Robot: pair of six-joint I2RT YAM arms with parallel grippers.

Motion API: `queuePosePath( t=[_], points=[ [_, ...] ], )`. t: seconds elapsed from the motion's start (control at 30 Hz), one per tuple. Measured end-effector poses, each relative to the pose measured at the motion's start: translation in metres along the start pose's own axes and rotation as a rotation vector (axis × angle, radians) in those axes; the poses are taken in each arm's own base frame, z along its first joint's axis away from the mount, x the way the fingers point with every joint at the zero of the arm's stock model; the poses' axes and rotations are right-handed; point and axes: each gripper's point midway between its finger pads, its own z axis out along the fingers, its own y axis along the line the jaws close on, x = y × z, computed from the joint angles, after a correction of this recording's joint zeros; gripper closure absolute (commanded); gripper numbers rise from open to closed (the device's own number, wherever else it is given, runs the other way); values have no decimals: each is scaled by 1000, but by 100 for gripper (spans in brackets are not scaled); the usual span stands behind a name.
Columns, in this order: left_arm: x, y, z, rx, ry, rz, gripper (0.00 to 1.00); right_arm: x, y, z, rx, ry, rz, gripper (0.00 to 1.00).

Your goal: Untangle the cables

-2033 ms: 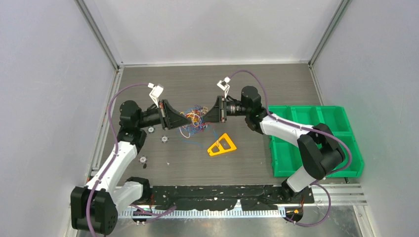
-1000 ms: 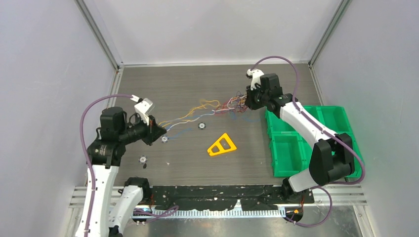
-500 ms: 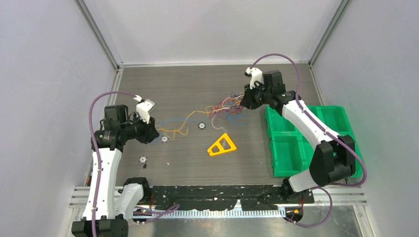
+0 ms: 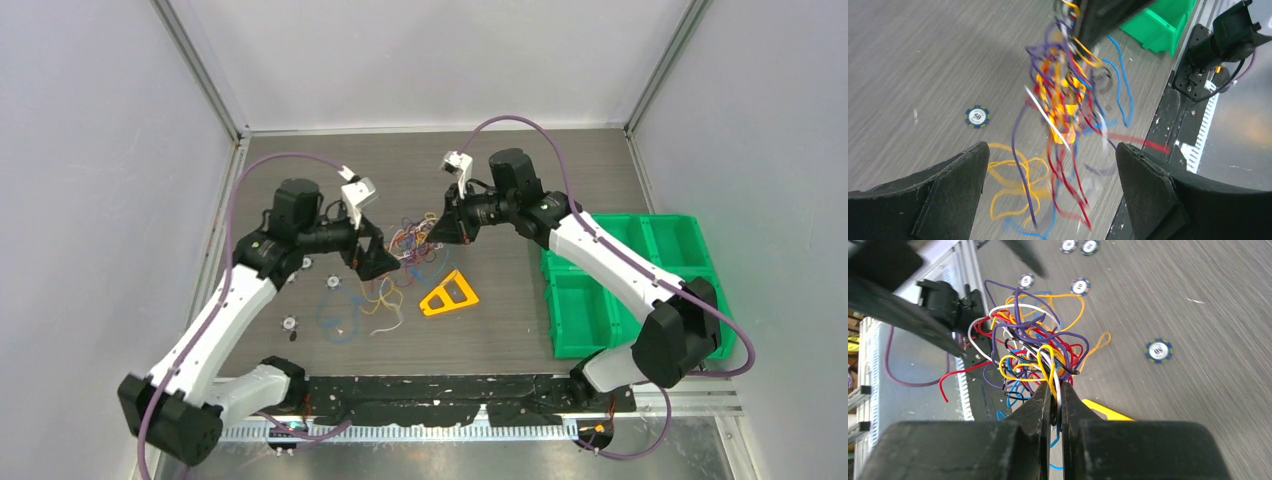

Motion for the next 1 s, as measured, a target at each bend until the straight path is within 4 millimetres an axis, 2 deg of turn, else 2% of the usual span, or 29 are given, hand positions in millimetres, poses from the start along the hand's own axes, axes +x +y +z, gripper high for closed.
queuePosePath(
  t=[0.07, 0.1, 0.13, 0.17, 0.2, 0.23, 0.33, 0.43, 0.6, 0.77, 0.83, 0.93, 1.0],
  points=[
    [2, 4, 20, 23, 18, -40, 19, -4, 13, 4, -45, -8, -12, 85],
    [4, 5, 30, 37, 31, -67, 36, -6, 19, 5, -62, -12, -15, 81],
    [7, 4, 37, 54, 43, -91, 59, -7, 23, 6, -73, -14, -15, 79],
    [8, 3, 42, 71, 48, -107, 91, -7, 25, 7, -78, -16, -16, 76],
    [8, -3, 47, 106, 54, -141, 99, -9, 26, 7, -72, -21, -22, 75],
    [8, -8, 49, 130, 53, -160, 100, -9, 27, 7, -71, -22, -23, 75],
    [0, -21, 48, 194, 23, -159, 100, -13, 13, 6, 21, -37, -28, 77],
    [-2, -32, 42, 229, -11, -150, 100, -16, -2, 3, 108, -50, -32, 89],
    [2, -37, 27, 238, -41, -147, 100, -16, -22, -1, 213, -54, -34, 94],
    [2, -10, 5, 158, -92, -188, 100, -16, -49, -19, 311, -64, -35, 94],
    [2, 2, -3, 123, -110, -200, 100, -19, -46, -21, 301, -69, -58, 91],
    [8, 11, -12, 104, -106, -209, 100, -22, -44, -25, 286, -76, -82, 90],
    [14, 21, -24, 68, -107, -226, 100, -21, -53, -33, 310, -73, -81, 91]
  ],
)
